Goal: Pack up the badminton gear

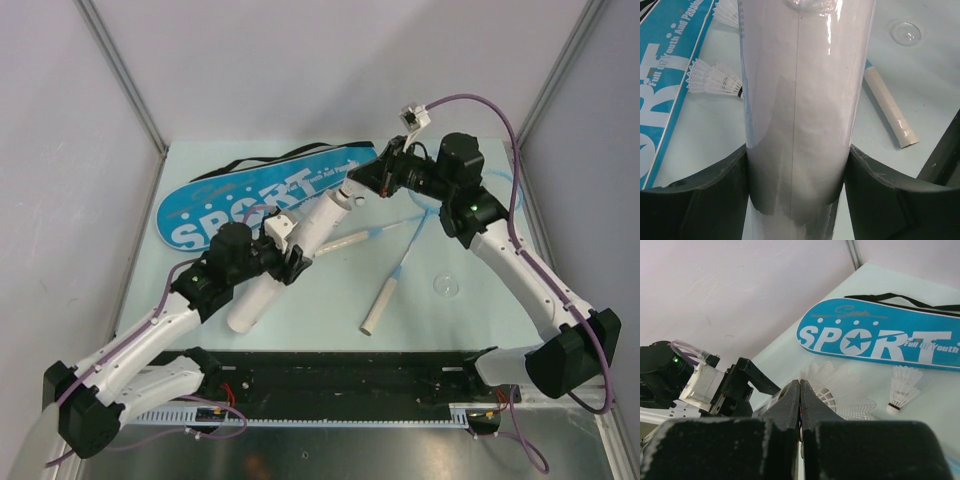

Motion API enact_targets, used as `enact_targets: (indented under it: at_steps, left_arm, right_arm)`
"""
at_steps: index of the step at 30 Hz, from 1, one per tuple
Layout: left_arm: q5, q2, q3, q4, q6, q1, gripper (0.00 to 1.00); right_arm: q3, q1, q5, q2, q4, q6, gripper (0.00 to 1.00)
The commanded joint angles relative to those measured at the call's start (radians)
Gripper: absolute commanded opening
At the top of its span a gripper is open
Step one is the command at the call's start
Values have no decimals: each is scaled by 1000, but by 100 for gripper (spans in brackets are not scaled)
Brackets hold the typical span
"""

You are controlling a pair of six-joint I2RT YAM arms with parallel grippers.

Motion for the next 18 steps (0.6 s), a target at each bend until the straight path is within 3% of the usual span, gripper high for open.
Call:
enact_targets:
  at_steps: [1, 10, 11, 14, 18]
  left_arm:
    - [34, -27, 32, 46, 18, -9, 40]
    - [12, -98, 21, 80, 10, -9, 38]
    - [11, -107, 18, 85, 11, -9, 37]
    - [16, -141, 4, 108, 8, -9, 38]
    - [20, -164, -5, 114, 11, -9, 37]
  right_arm:
    - [13, 45, 19, -18, 8, 9, 0]
    - [-1, 110, -32, -27, -47, 101, 0]
    - [-8, 105, -41, -29, -26, 124, 15]
    - [-21, 92, -121, -6, 68, 223, 42]
    - [-19, 85, -196, 17, 114, 279, 57]
